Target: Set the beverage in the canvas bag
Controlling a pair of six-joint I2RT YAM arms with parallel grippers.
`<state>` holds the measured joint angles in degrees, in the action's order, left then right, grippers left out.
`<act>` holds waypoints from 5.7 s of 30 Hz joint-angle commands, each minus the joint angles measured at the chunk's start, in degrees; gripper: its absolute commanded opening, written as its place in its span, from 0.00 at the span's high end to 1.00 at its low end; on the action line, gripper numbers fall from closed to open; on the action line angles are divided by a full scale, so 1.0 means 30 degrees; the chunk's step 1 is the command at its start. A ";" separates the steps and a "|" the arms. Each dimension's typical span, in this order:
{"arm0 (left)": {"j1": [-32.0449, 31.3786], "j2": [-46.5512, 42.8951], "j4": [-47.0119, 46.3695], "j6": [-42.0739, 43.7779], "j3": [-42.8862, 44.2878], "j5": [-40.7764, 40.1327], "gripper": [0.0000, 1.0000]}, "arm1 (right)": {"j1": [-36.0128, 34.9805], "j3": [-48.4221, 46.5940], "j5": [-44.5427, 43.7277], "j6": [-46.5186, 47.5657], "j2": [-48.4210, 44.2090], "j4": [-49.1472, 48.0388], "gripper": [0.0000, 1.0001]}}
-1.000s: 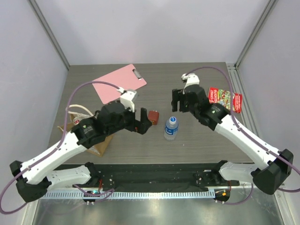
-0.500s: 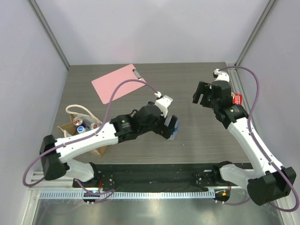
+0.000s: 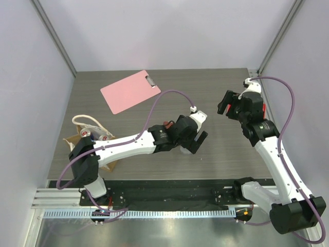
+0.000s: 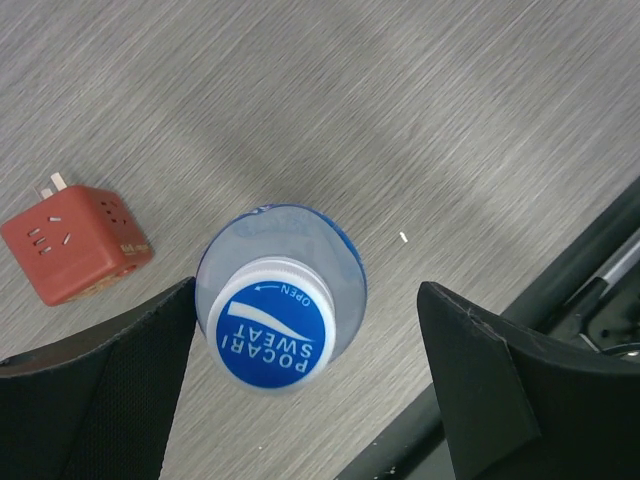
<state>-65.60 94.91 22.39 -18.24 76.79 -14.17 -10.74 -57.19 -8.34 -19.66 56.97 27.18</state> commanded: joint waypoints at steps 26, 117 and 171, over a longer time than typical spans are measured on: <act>0.0655 -0.3832 0.3433 0.0425 0.2585 -0.5497 1.00 | 0.0152 0.1074 0.2516 0.0284 -0.0504 -0.2057 0.17; 1.9905 -1.4323 1.1549 -0.0424 -0.2044 -1.0832 1.00 | 0.0065 0.1544 0.4889 0.0050 -0.0035 -0.2995 0.15; 1.9700 -1.5114 1.4069 -0.0922 0.0126 -0.6730 1.00 | 0.0066 0.1924 0.6002 -0.0243 -0.0299 -0.3523 0.15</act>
<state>-6.72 50.92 70.39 -20.97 77.67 -33.58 -10.70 -51.29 8.73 -19.90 57.23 19.27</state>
